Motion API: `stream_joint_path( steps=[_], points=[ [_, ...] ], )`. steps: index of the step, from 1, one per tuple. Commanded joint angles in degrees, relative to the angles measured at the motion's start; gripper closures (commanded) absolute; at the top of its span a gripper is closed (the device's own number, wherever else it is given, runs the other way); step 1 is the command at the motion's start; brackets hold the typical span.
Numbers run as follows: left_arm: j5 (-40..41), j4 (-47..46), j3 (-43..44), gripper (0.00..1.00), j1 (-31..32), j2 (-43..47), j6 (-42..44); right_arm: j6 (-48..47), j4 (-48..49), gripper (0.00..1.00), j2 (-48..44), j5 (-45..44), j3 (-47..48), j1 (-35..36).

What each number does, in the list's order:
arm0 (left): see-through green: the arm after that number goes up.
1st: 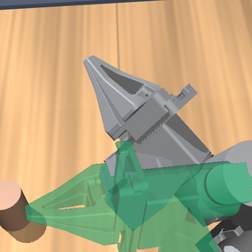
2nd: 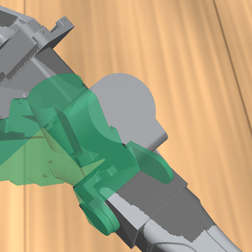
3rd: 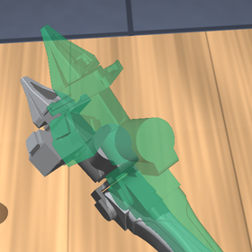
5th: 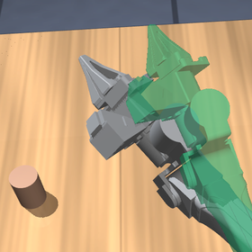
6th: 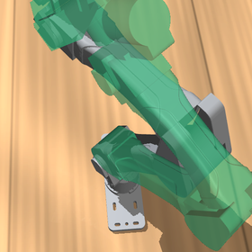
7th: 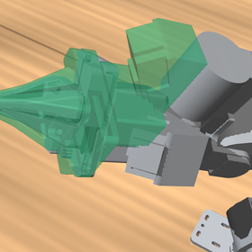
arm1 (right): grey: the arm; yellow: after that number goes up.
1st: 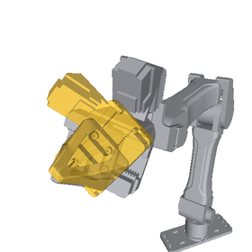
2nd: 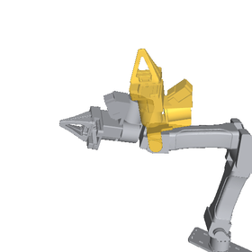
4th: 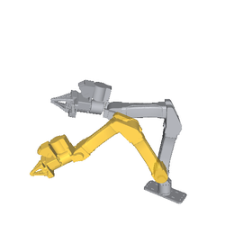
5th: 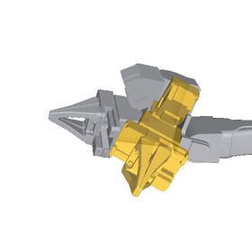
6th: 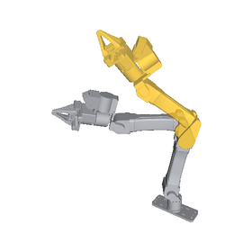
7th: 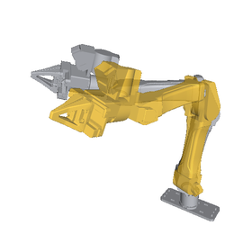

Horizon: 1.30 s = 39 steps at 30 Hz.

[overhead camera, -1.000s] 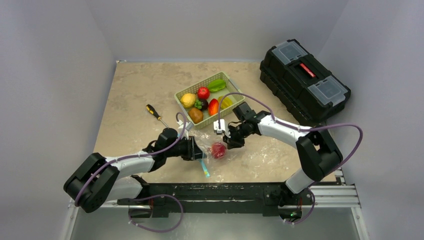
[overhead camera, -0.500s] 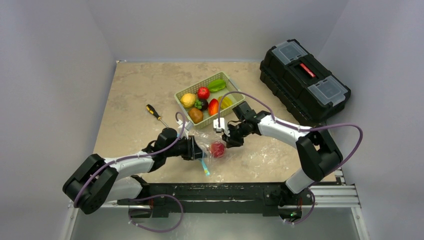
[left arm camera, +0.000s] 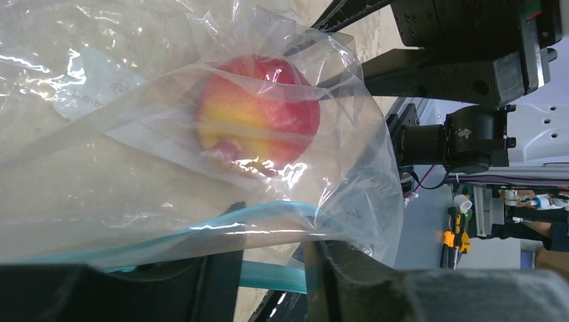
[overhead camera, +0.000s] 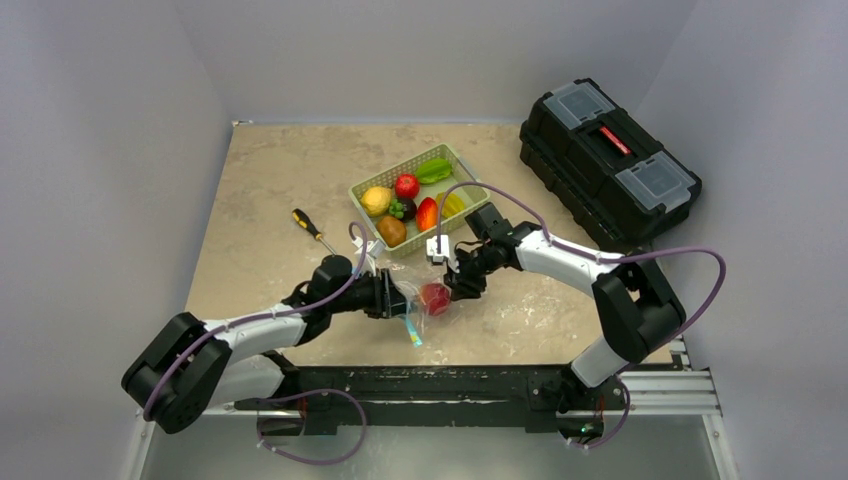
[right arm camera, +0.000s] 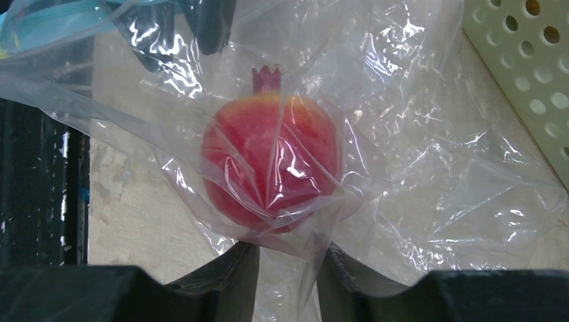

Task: Open the zip-top bag and remove the fake food
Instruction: Pick up the fake fruit from the zipper food storage bag.

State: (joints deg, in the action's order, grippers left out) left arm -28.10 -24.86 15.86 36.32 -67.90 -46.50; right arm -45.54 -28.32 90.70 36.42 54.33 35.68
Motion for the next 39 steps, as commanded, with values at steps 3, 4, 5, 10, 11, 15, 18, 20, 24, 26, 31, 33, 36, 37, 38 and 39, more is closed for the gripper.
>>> stream_joint_path(
  steps=[3, 4, 5, 10, 11, 15, 18, 20, 24, 26, 31, 33, 36, 37, 38, 39],
  points=[
    [0.0, -3.4, -0.5, 0.47, 0.4, 1.0, -0.3, -5.1, -2.5, 0.55, -3.8, 2.9, 1.4, 0.2],
    [0.1, -3.1, -0.3, 0.42, 0.4, 0.8, -0.2, -5.3, -2.5, 0.54, -3.7, 2.8, 1.5, 0.4],
    [0.2, -2.8, -0.2, 0.39, 0.5, 0.6, -0.2, -5.3, -2.3, 0.54, -3.5, 2.5, 1.7, 0.6],
    [0.6, -2.5, 1.1, 0.27, 1.1, -1.5, -0.6, -3.5, -0.8, 0.62, -1.9, 0.3, 2.5, 1.9],
    [0.9, -2.8, 1.4, 0.26, 1.5, -2.1, -0.8, -3.0, -0.4, 0.64, -1.6, 0.0, 2.5, 2.0],
    [1.8, -5.0, 2.2, 0.25, 2.6, -5.3, -2.1, -1.6, 0.2, 0.73, -0.6, 0.0, 2.7, 2.0],
    [2.4, -7.2, 2.8, 0.24, 3.5, -7.9, -3.4, -0.8, 0.2, 0.8, 0.4, 0.4, 3.2, 2.1],
    [2.8, -9.0, 3.0, 0.23, 4.0, -9.5, -4.5, -0.4, 0.2, 0.83, 0.9, 0.7, 3.4, 2.1],
    [3.7, -10.9, 3.8, 0.21, 5.1, -11.7, -5.5, 0.3, 0.5, 0.88, 1.5, 1.6, 3.6, 2.3],
    [4.0, -11.1, 4.3, 0.21, 5.5, -12.6, -5.7, 0.7, 0.5, 0.91, 1.8, 2.5, 3.7, 2.3],
    [4.4, -11.7, 5.3, 0.2, 6.1, -15.0, -6.0, 1.1, -0.6, 0.95, 2.8, 5.8, 4.8, 2.2],
    [4.5, -12.5, 5.6, 0.2, 6.3, -15.9, -6.1, 1.4, -0.6, 0.95, 2.9, 6.9, 4.9, 2.2],
    [4.4, -12.9, 6.0, 0.2, 6.8, -16.4, -6.1, 2.2, -0.4, 0.97, 3.4, 8.6, 5.1, 2.2],
    [4.5, -12.9, 6.2, 0.2, 7.0, -16.4, -6.1, 2.6, -0.2, 0.98, 3.6, 9.0, 5.2, 2.3],
    [4.5, -12.9, 6.3, 0.2, 7.1, -16.4, -6.0, 3.0, 0.1, 0.98, 3.8, 9.4, 5.3, 2.3],
    [4.5, -12.8, 6.5, 0.2, 7.2, -16.5, -6.0, 3.4, 0.4, 0.99, 4.3, 9.7, 5.4, 2.3]
  ],
)
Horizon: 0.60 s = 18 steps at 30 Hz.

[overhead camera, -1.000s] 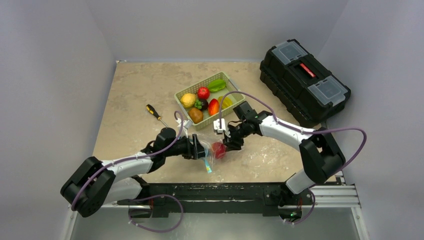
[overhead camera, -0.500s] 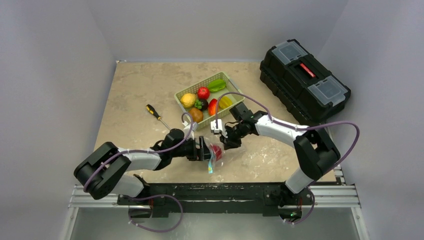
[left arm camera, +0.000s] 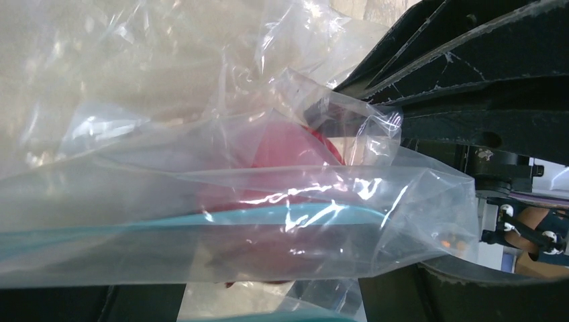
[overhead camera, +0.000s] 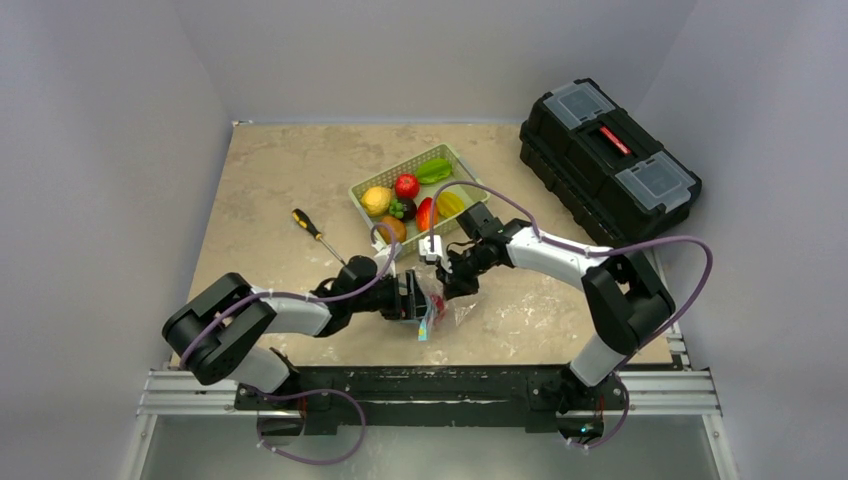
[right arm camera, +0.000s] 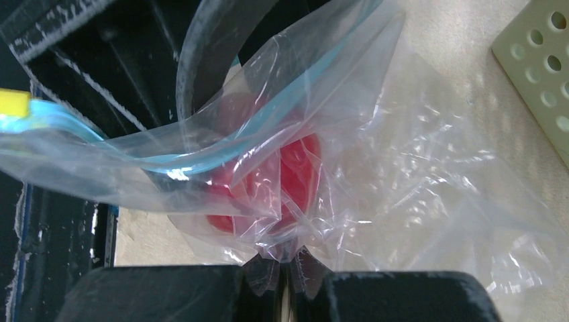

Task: Open the zip-top bag and remove the fake food
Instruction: Pick up the fake fruit from the zipper food storage bag.

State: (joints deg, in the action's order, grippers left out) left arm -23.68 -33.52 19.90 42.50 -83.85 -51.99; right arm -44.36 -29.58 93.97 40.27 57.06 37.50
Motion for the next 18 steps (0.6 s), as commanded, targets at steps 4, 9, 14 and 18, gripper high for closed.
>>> stream_joint_path(
  steps=[4, 9, 14, 18],
  points=[
    [0.1, -4.1, 3.2, 0.2, 1.2, -1.2, -0.5, 3.2, 2.0, 1.0, 2.0, 7.1, 2.9, 0.4],
    [0.1, -4.7, 3.3, 0.23, 1.3, -2.4, -0.9, 3.5, 2.4, 1.0, 1.6, 6.6, 2.6, 0.1],
    [0.3, -3.6, 3.0, 0.6, 1.3, -1.2, -0.6, 3.1, 2.0, 1.0, 1.0, 5.5, 2.5, -0.9],
    [2.2, 2.4, 2.8, 0.86, 1.3, 3.5, 1.8, 1.8, 1.8, 1.0, -0.4, 3.1, 1.8, -2.0]
  ],
)
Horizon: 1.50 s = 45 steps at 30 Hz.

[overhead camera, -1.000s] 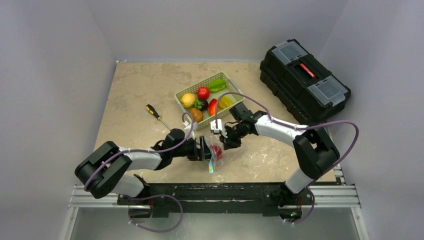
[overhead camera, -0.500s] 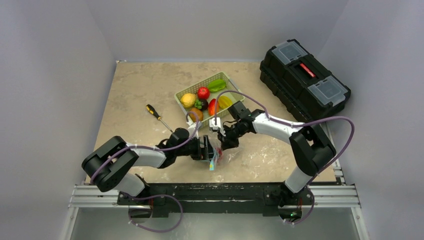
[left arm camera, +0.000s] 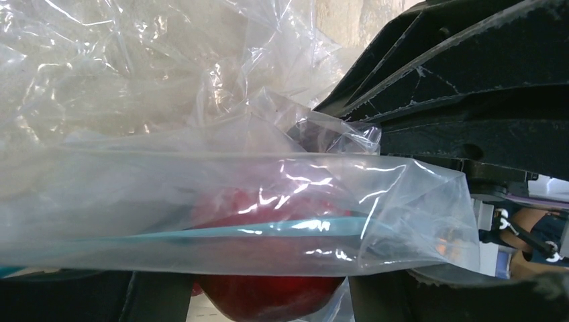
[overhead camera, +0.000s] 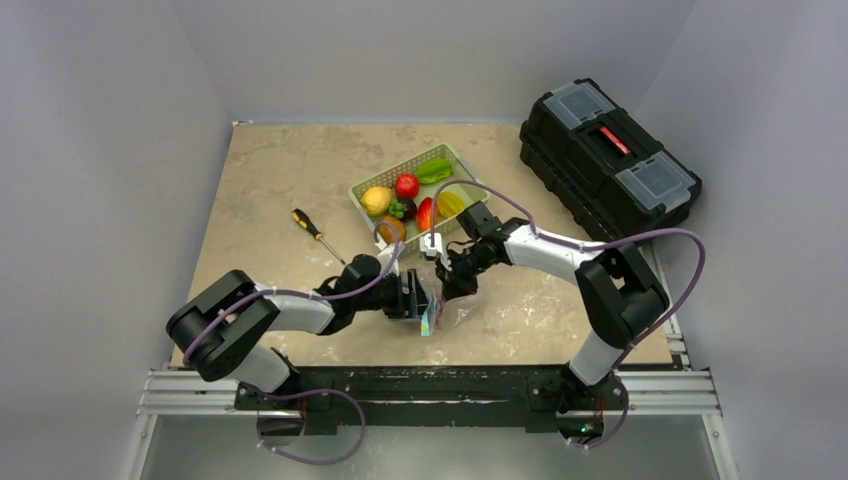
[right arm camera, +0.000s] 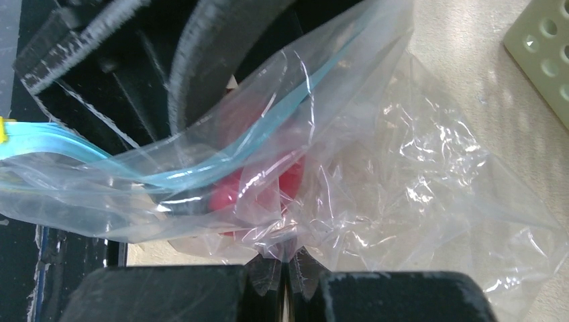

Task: Open the zip-top bag and remove the fake food
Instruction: Pick up the fake fruit from the zipper food storage bag.

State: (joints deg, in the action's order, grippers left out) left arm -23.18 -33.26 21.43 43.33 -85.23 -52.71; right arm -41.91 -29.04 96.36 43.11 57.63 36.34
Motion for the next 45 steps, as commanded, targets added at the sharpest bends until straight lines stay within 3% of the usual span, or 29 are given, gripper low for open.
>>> stream_joint_path(
  steps=[1, 6, 18, 45],
  points=[
    [2.3, 3.9, 1.3, 0.9, 0.4, 6.5, 3.4, -1.6, 1.3, 1.0, -3.3, -1.1, 0.8, -1.0],
    [4.5, 11.7, 0.8, 1.0, 0.4, 14.3, 7.0, -5.5, 1.1, 1.0, -5.6, -7.2, -1.4, -1.3],
    [5.4, 17.3, -1.2, 1.0, -0.2, 23.8, 10.0, -15.3, -5.5, 1.0, -10.7, -12.6, -2.5, -5.7],
    [12.9, 42.8, 2.7, 1.0, -0.7, 42.3, 15.6, -15.2, -6.1, 1.0, -12.7, -14.4, -2.0, -12.4]
  ],
)
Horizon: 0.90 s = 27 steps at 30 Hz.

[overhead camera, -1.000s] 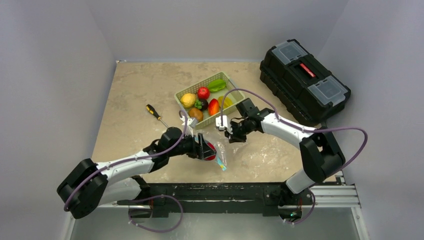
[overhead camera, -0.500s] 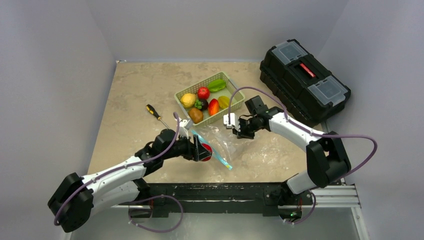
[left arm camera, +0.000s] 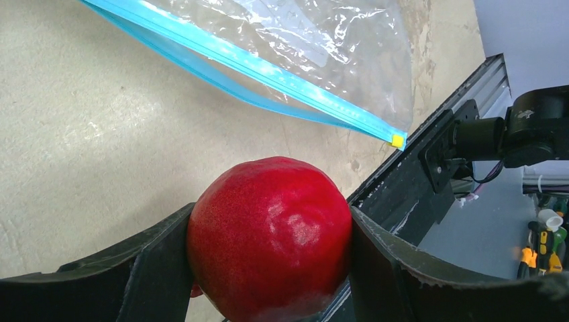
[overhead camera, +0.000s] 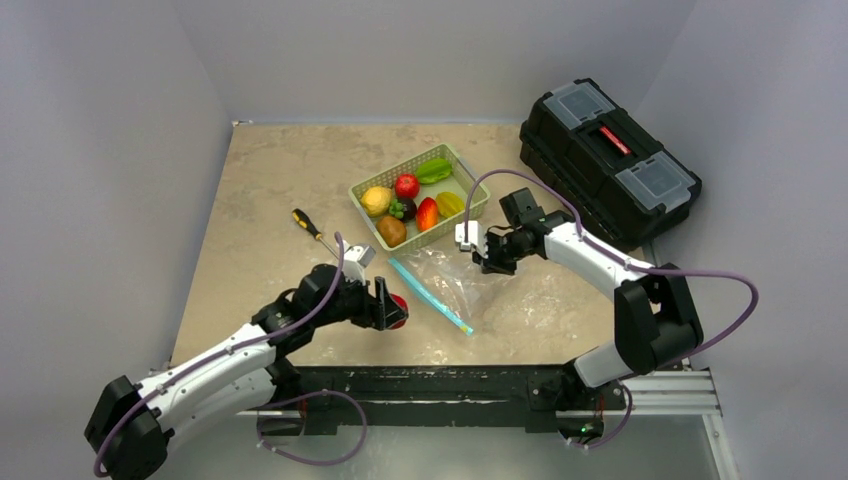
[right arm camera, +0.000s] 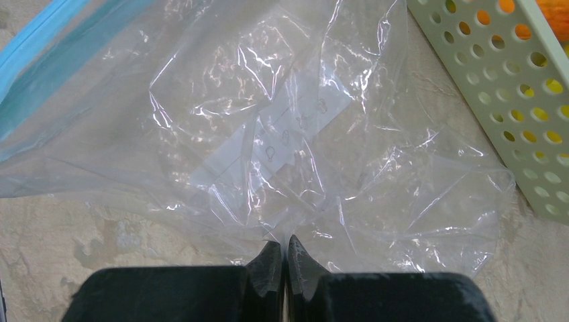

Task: Open the zip-top bag and remove the fake food
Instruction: Pick up the fake fruit from the zipper food storage bag, then place the fake fruit in the bin.

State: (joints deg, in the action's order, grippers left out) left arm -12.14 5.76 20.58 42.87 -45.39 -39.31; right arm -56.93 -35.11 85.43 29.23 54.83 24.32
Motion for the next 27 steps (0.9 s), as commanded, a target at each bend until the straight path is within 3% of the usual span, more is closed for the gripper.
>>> stream_joint_path(
  steps=[1, 15, 27],
  points=[
    [2.1, 4.6, 3.8, 1.0, -0.2, 3.1, 2.4, -0.2, -0.2, 1.0, -1.7, -0.6, 0.8, -0.5],
    [4.8, 15.6, 7.7, 1.0, -0.2, 12.4, 4.4, -0.2, -0.2, 1.0, -1.3, -0.8, 0.9, -0.8],
    [6.6, 19.9, 11.1, 1.0, -0.2, 14.8, 6.0, -0.2, -0.2, 1.0, -1.0, -1.0, 0.8, -0.9]
  ],
)
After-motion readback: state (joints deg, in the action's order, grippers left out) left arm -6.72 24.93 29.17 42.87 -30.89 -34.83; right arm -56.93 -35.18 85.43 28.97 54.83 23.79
